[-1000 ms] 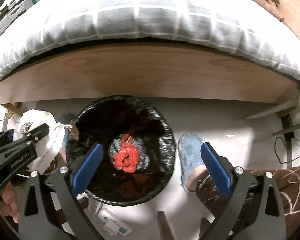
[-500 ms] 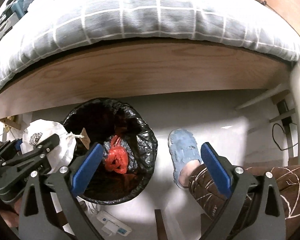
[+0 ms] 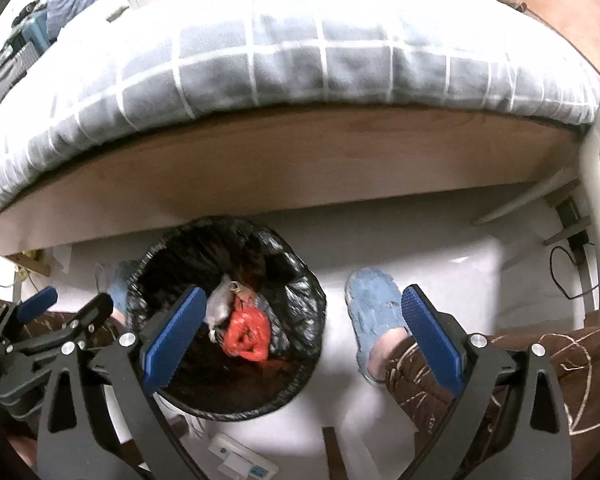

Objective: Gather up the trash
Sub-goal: 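Raise both tools back over the bed toward the remaining items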

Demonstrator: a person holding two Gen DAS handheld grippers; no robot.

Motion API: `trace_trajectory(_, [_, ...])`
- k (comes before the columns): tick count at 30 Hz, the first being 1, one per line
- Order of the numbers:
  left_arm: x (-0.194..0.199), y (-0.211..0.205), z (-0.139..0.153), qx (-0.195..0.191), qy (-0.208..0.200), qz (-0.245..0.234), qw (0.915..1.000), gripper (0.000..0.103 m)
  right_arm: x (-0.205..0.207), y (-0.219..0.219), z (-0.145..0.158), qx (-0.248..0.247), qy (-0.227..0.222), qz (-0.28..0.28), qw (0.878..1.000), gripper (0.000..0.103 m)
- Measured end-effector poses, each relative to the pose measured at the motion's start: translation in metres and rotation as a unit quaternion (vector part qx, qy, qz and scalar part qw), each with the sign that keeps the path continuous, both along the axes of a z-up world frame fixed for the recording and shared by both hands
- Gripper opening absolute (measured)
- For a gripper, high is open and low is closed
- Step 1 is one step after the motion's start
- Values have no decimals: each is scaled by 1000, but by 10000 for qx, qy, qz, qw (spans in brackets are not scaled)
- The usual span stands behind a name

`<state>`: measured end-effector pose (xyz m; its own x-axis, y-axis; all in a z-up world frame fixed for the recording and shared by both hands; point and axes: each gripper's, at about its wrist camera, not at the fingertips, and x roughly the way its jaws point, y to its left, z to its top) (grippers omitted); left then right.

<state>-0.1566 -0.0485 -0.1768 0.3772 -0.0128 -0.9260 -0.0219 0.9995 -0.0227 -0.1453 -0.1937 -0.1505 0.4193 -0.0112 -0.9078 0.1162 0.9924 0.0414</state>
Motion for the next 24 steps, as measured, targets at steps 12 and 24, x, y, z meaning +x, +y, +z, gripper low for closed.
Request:
trace_trajectory(12, [-1,32,54,18,-538,132,9985,94,10,30,61,-243,-750,345,9963,94])
trace_trajectory(24, [5,55,90,98,-648,325,9973,94,25,24,84,-250,-834,309,9957,94])
